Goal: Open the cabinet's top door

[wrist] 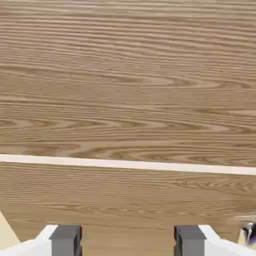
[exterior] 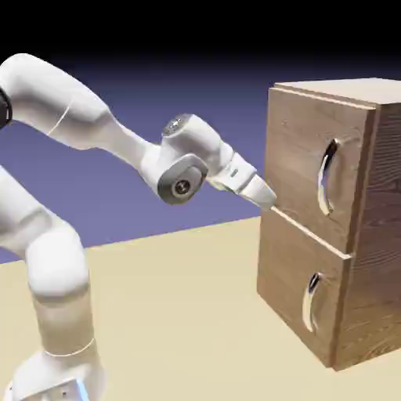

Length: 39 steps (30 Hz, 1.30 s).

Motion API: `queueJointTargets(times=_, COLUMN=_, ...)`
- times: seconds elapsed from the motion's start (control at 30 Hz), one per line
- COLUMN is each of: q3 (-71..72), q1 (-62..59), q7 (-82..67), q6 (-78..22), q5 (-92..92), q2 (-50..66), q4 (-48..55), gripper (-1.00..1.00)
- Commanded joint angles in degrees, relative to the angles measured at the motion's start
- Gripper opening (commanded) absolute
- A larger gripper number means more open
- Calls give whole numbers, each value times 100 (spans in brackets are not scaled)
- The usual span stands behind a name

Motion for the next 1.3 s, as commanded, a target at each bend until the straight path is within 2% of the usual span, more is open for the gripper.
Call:
queueJointTargets(times=0.0, q3=-102, q1=78, q7=165, q6=-12, q5=-250, q2=-53, q4=31, gripper=0)
queueJointTargets(times=1.27, q3=-3971, q1=3050, q7=6424, q6=-453, q5=-9720, q2=-2069, q4=1197, gripper=0)
